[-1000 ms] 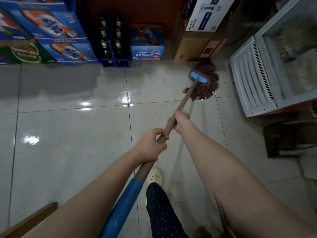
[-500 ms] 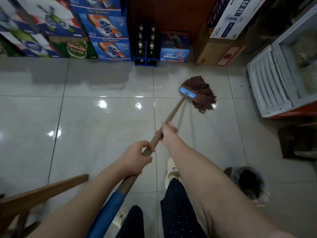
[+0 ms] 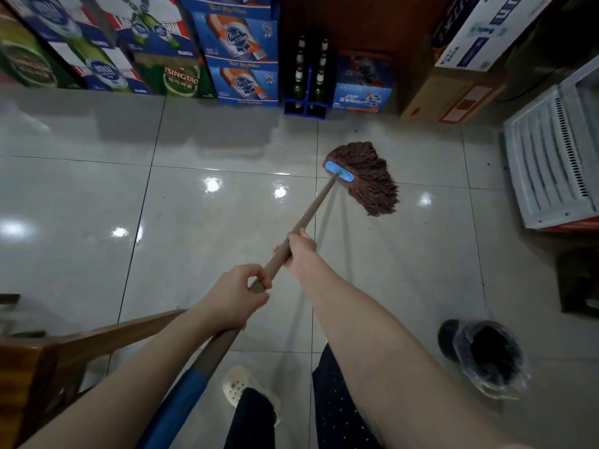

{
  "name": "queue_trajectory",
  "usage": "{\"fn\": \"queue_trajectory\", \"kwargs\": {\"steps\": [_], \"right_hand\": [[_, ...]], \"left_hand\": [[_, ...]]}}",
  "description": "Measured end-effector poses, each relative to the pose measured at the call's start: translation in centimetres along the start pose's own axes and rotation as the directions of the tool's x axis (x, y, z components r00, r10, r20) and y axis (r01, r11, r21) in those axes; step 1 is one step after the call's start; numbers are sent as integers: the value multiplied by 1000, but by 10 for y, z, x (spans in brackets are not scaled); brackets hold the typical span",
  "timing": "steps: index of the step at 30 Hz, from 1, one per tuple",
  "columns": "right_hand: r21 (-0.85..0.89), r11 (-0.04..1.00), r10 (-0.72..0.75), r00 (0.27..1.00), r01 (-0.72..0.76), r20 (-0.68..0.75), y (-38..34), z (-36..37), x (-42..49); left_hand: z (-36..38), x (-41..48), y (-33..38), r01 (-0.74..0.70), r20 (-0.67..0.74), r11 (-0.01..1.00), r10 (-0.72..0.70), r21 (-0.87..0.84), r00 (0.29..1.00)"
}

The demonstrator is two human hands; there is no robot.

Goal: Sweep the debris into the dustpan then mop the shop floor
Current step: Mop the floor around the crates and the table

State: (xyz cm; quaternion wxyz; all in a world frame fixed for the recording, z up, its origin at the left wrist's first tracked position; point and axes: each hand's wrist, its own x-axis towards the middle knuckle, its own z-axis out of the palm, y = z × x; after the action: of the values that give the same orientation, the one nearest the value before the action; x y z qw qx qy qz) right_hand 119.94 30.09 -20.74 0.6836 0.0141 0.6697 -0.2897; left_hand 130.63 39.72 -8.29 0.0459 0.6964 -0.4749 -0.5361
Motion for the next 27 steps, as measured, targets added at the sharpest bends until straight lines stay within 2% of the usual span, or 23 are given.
{"fn": "queue_trajectory", "kwargs": {"steps": [16,20,27], "right_hand": [[10,999,-46,999,46,-24,-226,-68,99],[24,999,-38,999,38,-1,-233,-71,98],[-5,998,-65,998,65,-22,-187,-52,65]], "left_hand": [[56,170,183,-40,-6,994,40,-104,999],[55,171,186,-25,-6,994,24,-106,1000],[33,124,146,-18,0,991,18,-130,1000]]}}
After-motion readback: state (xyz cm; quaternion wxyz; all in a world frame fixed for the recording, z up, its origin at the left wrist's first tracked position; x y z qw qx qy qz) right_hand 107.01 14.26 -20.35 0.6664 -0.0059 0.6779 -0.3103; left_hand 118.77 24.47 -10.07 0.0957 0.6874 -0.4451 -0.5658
